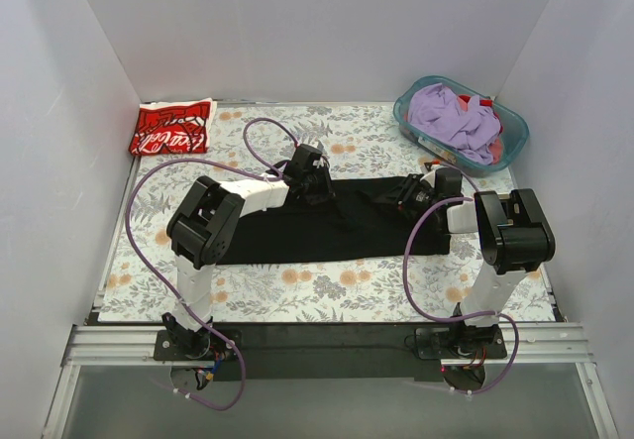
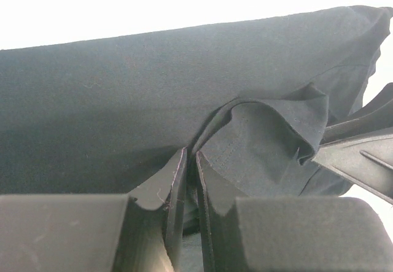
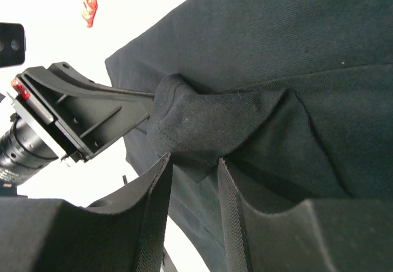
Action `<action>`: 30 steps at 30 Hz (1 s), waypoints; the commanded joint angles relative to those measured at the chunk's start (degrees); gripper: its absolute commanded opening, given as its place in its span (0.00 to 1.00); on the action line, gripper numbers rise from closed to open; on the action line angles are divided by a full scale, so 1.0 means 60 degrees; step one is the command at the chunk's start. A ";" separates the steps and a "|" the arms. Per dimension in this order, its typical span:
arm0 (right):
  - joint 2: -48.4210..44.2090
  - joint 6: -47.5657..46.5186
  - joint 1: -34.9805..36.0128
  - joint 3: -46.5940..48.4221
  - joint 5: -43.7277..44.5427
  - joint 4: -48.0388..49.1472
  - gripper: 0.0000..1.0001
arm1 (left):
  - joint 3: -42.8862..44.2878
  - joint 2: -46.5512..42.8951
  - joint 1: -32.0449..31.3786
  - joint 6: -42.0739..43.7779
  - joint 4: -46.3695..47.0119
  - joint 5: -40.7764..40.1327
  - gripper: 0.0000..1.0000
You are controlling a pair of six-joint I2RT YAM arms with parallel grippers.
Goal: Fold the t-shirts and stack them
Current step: Fold the tshirt
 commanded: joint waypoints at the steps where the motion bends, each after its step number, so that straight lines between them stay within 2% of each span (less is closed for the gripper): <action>1: -0.0365 0.0426 0.0077 -0.0027 0.0469 0.0421 0.43 | -0.0080 -0.0218 -0.0022 0.0027 0.0211 -0.0009 0.11; 9: -0.0468 0.0910 0.0193 -0.0262 0.1188 0.0465 0.44 | -0.0080 -0.0218 -0.0022 0.0027 0.0255 0.0035 0.11; 15: -0.0497 0.1013 0.0194 -0.0247 0.1276 0.0494 0.38 | -0.0138 -0.0262 -0.0022 0.0056 0.0269 0.0036 0.11; 17: -0.0584 0.0940 0.0194 -0.0306 0.1247 0.0480 0.34 | -0.0153 -0.0305 -0.0022 0.0100 0.0284 0.0021 0.11; 20: -0.0731 0.0721 0.0136 -0.0408 0.1057 0.0465 0.22 | -0.0182 -0.0335 -0.0022 0.0173 0.0299 0.0108 0.11; 21: -0.0775 0.0691 0.0106 -0.0438 0.1013 0.0465 0.11 | -0.0211 -0.0379 -0.0022 0.0202 0.0313 0.0138 0.11; 23: -0.0848 0.0559 -0.0010 -0.0482 0.0881 0.0436 0.01 | -0.0284 -0.0437 -0.0022 0.0247 0.0415 0.0138 0.11; 30: -0.1156 -0.0480 -0.0172 0.0102 0.0865 -0.0762 0.01 | -0.0533 -0.0745 -0.0008 0.0583 0.0577 0.0167 0.10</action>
